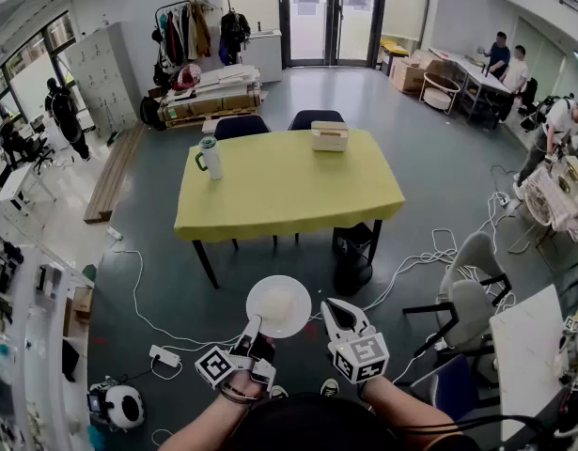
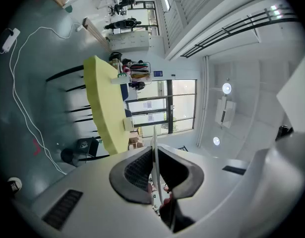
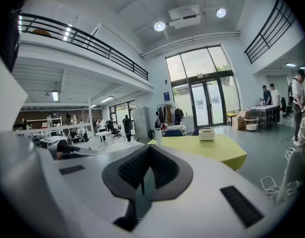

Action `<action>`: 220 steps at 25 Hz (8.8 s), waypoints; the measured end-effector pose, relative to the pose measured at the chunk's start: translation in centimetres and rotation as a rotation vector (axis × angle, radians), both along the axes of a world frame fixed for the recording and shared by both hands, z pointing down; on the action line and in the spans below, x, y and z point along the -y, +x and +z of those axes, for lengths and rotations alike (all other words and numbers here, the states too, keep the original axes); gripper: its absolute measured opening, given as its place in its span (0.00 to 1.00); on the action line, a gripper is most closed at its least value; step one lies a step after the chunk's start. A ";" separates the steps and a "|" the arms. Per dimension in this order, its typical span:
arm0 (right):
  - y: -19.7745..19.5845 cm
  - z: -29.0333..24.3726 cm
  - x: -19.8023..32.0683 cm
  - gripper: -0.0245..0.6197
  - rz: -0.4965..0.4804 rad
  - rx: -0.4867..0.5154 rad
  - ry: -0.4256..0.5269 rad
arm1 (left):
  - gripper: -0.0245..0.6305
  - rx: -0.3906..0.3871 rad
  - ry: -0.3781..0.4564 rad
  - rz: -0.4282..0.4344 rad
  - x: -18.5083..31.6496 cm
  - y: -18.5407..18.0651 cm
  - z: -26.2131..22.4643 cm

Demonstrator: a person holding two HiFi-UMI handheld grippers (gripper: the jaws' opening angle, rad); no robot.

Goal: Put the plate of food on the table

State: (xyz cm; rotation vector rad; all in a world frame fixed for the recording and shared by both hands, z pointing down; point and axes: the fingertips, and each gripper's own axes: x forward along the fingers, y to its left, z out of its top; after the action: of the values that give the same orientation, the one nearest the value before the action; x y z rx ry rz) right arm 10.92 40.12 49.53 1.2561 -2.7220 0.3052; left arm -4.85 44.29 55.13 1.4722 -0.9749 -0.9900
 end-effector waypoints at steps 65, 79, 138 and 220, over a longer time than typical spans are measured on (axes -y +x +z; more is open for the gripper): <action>-4.4 1.5 10.4 0.06 0.074 -0.002 -0.059 | 0.08 -0.028 -0.018 0.016 9.8 -6.0 1.5; -1.7 0.5 21.9 0.06 0.007 0.007 -0.058 | 0.08 -0.023 -0.010 -0.062 20.4 -3.3 0.3; -16.1 1.1 65.9 0.06 0.060 -0.022 -0.099 | 0.08 -0.038 -0.047 0.019 65.6 -16.8 1.3; -10.7 18.2 80.0 0.06 0.000 -0.147 -0.375 | 0.09 0.043 -0.386 -0.045 87.3 -12.7 36.2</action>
State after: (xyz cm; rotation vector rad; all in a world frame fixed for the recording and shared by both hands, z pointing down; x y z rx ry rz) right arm 0.23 -39.85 67.74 1.1225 -2.3954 0.6586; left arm -17.58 -43.02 91.31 1.1564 -1.1621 -0.7518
